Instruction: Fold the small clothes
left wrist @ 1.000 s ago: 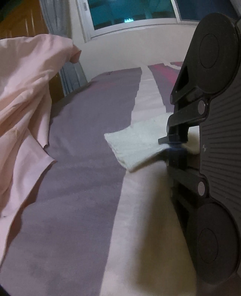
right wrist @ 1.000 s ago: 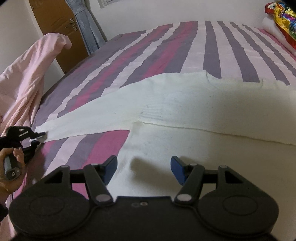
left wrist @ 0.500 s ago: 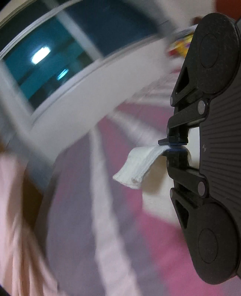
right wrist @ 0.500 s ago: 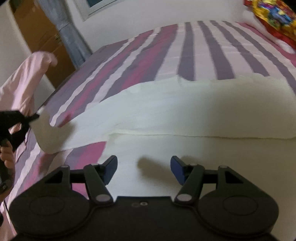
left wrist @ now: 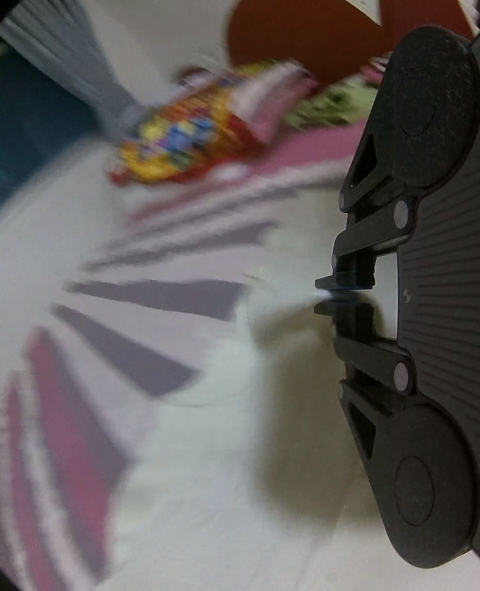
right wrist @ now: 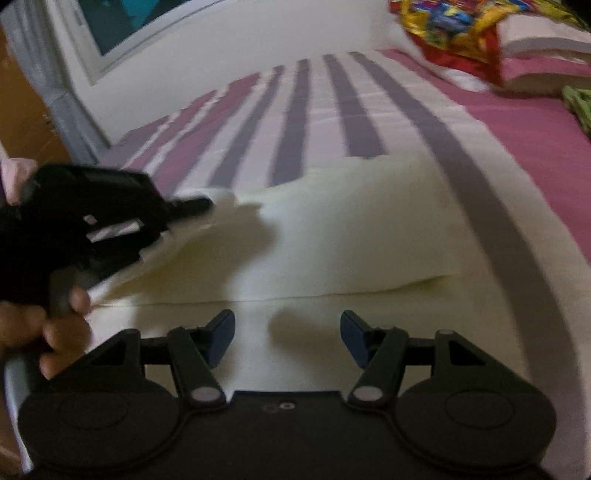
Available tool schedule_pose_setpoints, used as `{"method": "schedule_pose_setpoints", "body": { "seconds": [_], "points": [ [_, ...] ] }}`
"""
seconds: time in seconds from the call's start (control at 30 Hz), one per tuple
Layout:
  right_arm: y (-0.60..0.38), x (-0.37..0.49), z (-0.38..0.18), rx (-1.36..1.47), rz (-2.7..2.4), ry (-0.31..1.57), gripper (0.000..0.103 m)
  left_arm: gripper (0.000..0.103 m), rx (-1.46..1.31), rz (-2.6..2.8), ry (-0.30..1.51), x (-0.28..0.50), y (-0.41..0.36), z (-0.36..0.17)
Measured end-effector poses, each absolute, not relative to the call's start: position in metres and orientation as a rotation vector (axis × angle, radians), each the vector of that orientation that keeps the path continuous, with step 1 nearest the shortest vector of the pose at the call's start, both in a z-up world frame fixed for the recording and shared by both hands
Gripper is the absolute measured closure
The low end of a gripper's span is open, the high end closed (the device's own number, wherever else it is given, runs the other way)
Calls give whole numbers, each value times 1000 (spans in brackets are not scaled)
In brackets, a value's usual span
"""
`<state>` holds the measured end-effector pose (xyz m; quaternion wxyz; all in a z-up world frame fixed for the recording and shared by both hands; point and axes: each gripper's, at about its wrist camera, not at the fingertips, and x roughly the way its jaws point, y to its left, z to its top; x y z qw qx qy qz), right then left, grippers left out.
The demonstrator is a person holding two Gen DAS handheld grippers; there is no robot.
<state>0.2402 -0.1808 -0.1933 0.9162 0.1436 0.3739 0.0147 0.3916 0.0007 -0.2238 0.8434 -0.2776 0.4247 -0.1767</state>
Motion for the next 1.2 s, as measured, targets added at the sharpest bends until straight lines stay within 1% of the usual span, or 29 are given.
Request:
{"method": "schedule_pose_setpoints", "body": {
  "seconds": [0.03, 0.07, 0.17, 0.2, 0.23, 0.27, 0.3, 0.33, 0.4, 0.47, 0.6, 0.67, 0.73, 0.83, 0.87, 0.9, 0.93, 1.0, 1.07, 1.17, 1.2],
  "points": [
    [-188, 241, -196, 305, 20, 777, 40, 99, -575, -368, 938, 390, -3, -226],
    [-194, 241, -198, 318, 14, 782, 40, 99, -573, -371, 938, 382, -3, -225],
    [-203, 242, -201, 333, 3, 775, 40, 98, -572, -392, 893, 367, 7, -206],
    [-203, 243, -202, 337, 6, 773, 40, 96, -583, -400, 879, 364, 12, -199],
    [-202, 245, -203, 341, 10, 770, 39, 89, -591, -404, 864, 358, 18, -191],
    [-200, 247, -203, 347, 21, 766, 39, 58, -589, -405, 852, 355, 26, -188],
    [-198, 250, -204, 355, 36, 764, 39, 21, -576, -413, 838, 350, 30, -183],
    [-198, 254, -204, 364, 48, 766, 39, 12, -550, -402, 798, 342, 33, -175],
    [-193, 259, -205, 396, 67, 766, 39, 10, -506, -380, 739, 336, 51, -168],
    [-188, 265, -206, 403, 80, 770, 40, 11, -470, -335, 740, 336, 70, -168],
    [-181, 284, -212, 400, 78, 794, 53, 11, -538, -198, 788, 338, 113, -190],
    [-185, 287, -213, 416, 40, 773, 53, 11, -538, -135, 785, 336, 133, -201],
    [-187, 291, -213, 411, 28, 759, 58, 11, -528, -89, 789, 334, 143, -213],
    [-189, 295, -213, 422, 3, 748, 60, 11, -551, -57, 792, 332, 152, -227],
    [-188, 296, -214, 434, 15, 757, 63, 11, -552, -52, 793, 332, 152, -231],
    [-185, 297, -214, 427, 28, 758, 74, 11, -554, -54, 795, 332, 153, -233],
    [-180, 296, -213, 415, 43, 754, 81, 11, -552, -52, 796, 335, 146, -234],
    [-175, 298, -212, 411, 61, 741, 86, 11, -549, -55, 790, 331, 149, -233],
    [-171, 300, -209, 399, 57, 714, 86, 11, -547, -62, 790, 334, 144, -231],
    [-169, 311, -211, 391, 46, 730, 89, 11, -542, -57, 783, 335, 143, -230],
    [-168, 314, -211, 375, 40, 729, 92, 11, -543, -53, 780, 336, 142, -229]
  ]
}}
